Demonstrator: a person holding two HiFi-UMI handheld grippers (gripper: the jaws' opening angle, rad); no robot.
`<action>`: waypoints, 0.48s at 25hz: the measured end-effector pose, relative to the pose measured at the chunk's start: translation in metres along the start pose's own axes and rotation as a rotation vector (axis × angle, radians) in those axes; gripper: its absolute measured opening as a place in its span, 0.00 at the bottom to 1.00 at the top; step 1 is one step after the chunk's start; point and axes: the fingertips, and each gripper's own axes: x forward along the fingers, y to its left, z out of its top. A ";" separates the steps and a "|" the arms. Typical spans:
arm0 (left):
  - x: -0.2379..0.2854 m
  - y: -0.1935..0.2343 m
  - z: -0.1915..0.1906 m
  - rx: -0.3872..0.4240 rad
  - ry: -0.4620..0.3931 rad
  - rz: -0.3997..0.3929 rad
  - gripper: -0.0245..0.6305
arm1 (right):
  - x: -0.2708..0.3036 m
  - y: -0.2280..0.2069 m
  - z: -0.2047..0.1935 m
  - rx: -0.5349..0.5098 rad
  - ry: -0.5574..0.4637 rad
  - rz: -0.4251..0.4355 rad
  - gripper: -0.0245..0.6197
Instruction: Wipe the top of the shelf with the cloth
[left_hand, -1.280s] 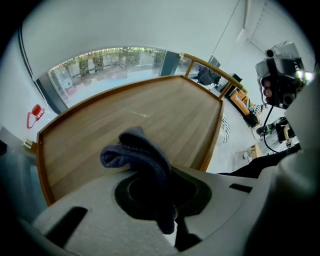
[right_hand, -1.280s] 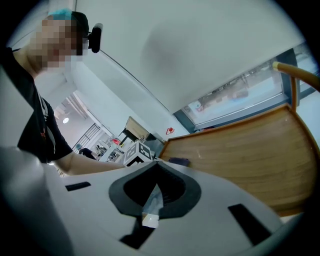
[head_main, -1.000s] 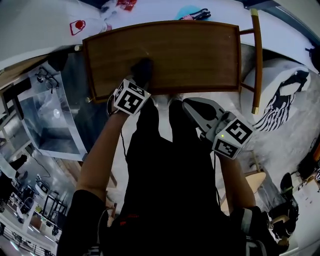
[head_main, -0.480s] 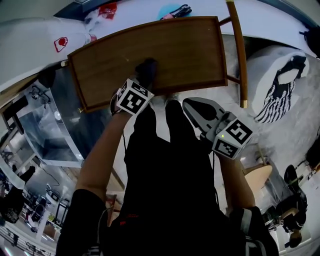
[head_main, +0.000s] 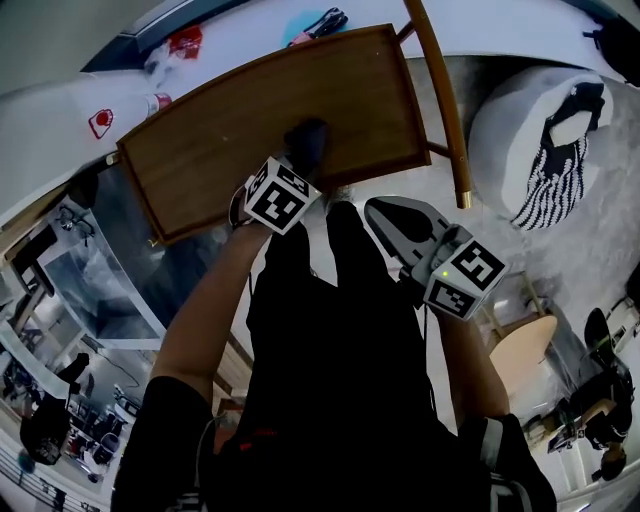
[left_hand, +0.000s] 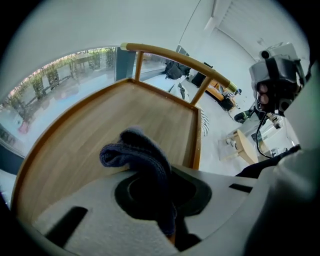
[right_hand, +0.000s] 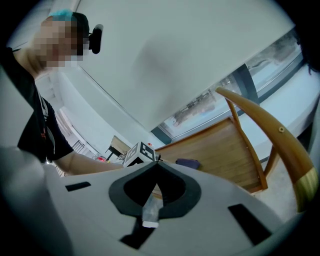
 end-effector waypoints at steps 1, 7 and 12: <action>0.003 -0.003 0.005 0.010 0.001 -0.006 0.11 | -0.004 -0.003 0.001 0.004 -0.006 -0.006 0.05; 0.020 -0.021 0.035 0.075 0.011 -0.039 0.11 | -0.026 -0.020 0.004 0.030 -0.045 -0.045 0.05; 0.031 -0.032 0.056 0.119 0.018 -0.066 0.11 | -0.040 -0.032 0.003 0.055 -0.071 -0.067 0.05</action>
